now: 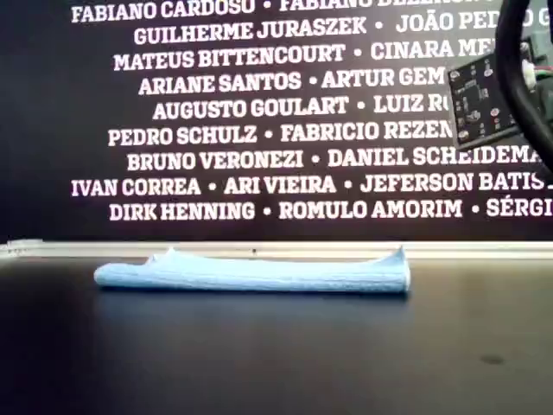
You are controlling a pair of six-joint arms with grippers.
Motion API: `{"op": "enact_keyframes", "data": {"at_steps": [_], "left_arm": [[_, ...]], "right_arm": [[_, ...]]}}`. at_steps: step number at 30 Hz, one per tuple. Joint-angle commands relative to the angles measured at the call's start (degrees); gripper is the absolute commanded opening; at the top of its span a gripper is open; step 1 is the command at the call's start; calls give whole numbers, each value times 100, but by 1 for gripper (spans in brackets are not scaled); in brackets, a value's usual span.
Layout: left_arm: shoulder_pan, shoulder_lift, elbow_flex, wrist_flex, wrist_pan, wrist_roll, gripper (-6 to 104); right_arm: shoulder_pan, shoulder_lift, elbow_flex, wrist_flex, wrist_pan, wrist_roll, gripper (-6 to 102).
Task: Fold a cloth
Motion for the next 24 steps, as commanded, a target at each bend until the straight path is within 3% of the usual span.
{"op": "enact_keyframes", "data": {"at_steps": [1,6,12,18,21,24], "left_arm": [[53,62,-62,-149,35,-9,61],[26,62,-62,-167,44,9,62],[35,62,-62,-272,44,18,62],[44,44,-62,-413,-35,26,63],[44,-211,-62,-738,26,26,68],[35,-756,-62,-1222,35,26,80]], "right_arm": [[0,220,62,-299,-44,44,47],[158,220,44,-308,-123,-18,46],[738,211,44,-624,-18,62,47],[782,185,44,-1037,-105,-18,47],[791,44,44,-1063,-114,-26,48],[809,-229,44,-1081,-141,-35,53]]}}
